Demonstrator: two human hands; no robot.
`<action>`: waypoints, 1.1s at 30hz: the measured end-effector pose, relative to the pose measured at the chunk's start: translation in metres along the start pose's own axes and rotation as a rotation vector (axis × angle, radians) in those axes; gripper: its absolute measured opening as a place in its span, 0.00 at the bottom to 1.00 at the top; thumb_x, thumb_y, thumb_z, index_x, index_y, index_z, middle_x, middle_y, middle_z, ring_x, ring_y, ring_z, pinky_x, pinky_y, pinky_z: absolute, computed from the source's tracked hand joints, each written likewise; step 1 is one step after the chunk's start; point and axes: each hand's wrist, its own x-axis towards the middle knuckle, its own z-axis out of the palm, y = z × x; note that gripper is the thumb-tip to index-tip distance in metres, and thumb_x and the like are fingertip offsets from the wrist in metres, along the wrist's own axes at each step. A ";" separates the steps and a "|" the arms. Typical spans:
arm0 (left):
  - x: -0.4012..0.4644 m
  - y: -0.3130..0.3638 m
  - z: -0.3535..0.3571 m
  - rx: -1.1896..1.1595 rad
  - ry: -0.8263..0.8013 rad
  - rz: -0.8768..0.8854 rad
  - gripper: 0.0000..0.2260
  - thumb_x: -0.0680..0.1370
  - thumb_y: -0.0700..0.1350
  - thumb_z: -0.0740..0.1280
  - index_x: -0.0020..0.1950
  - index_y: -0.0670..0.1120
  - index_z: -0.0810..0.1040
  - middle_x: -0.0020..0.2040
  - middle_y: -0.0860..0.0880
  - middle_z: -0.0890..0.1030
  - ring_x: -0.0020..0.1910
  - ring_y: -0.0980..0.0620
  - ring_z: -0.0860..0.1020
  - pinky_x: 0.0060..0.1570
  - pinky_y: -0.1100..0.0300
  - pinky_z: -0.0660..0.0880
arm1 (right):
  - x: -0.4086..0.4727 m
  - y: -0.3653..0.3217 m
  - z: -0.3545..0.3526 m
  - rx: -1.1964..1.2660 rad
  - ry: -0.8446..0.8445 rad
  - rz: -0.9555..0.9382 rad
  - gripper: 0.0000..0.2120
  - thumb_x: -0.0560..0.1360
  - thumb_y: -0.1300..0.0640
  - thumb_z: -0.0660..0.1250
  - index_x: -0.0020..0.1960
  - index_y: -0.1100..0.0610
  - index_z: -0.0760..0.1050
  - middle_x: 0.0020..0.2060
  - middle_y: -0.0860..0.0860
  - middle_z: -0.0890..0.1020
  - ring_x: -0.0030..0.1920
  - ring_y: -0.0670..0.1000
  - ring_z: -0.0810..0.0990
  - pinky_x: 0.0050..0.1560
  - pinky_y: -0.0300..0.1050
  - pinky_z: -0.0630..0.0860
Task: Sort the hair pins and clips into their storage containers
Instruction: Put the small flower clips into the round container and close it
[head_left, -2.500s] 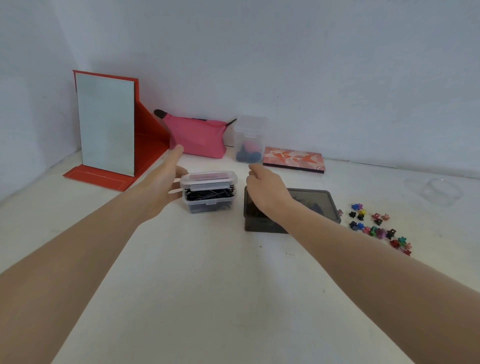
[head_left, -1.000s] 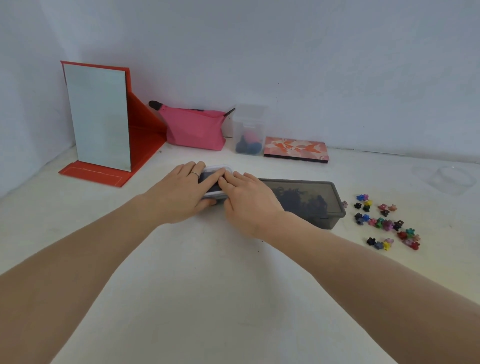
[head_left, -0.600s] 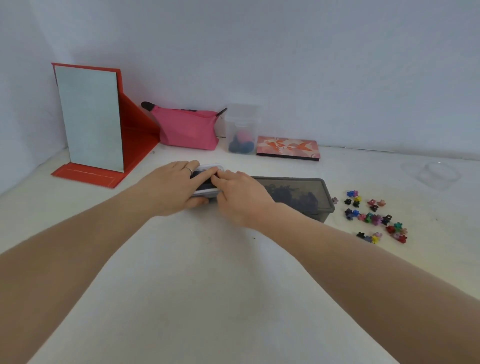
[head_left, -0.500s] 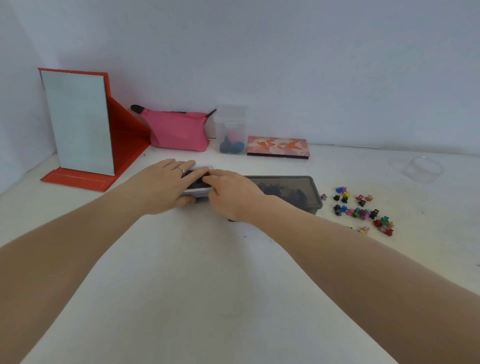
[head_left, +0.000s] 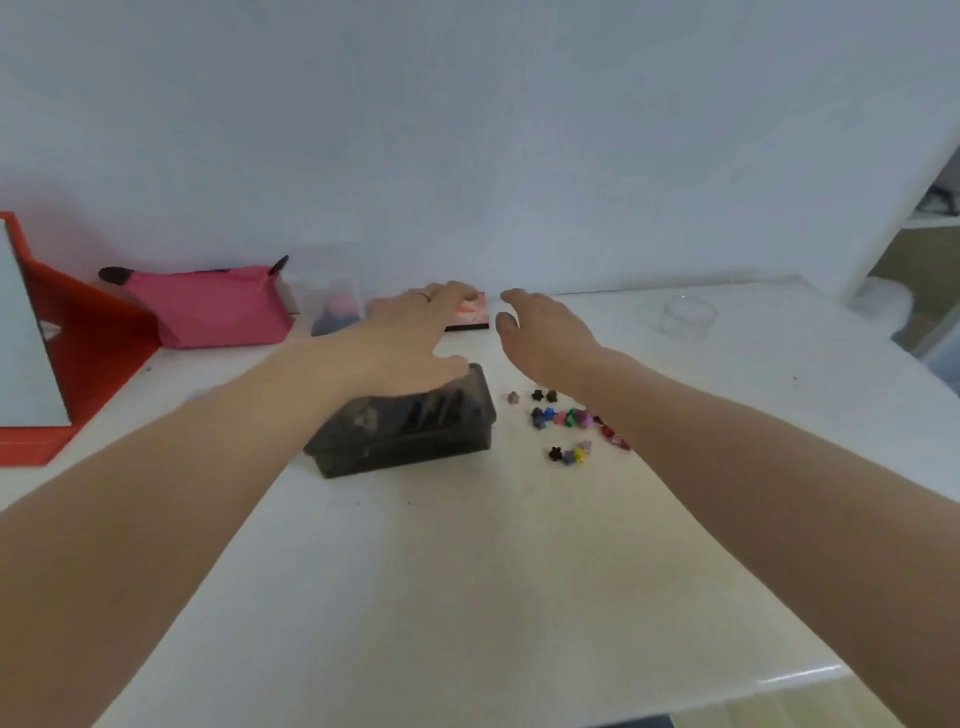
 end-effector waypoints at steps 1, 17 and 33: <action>0.014 0.018 0.006 -0.019 -0.005 0.013 0.33 0.77 0.55 0.65 0.78 0.55 0.52 0.77 0.50 0.62 0.74 0.47 0.63 0.71 0.49 0.63 | -0.001 0.021 -0.010 0.011 0.005 0.051 0.22 0.82 0.52 0.52 0.75 0.54 0.62 0.67 0.57 0.72 0.66 0.58 0.71 0.64 0.52 0.70; 0.162 0.106 0.107 -0.281 -0.287 -0.029 0.34 0.79 0.57 0.61 0.80 0.54 0.48 0.79 0.49 0.54 0.68 0.50 0.71 0.67 0.53 0.67 | 0.044 0.237 -0.033 0.159 0.077 0.502 0.52 0.69 0.44 0.74 0.80 0.54 0.44 0.78 0.55 0.55 0.77 0.58 0.55 0.72 0.56 0.63; 0.173 0.109 0.091 -0.425 -0.062 0.019 0.25 0.83 0.58 0.51 0.80 0.56 0.54 0.79 0.53 0.58 0.75 0.54 0.61 0.65 0.61 0.59 | 0.012 0.186 -0.012 0.428 0.254 0.026 0.31 0.70 0.40 0.72 0.68 0.55 0.74 0.60 0.46 0.74 0.58 0.45 0.76 0.61 0.48 0.75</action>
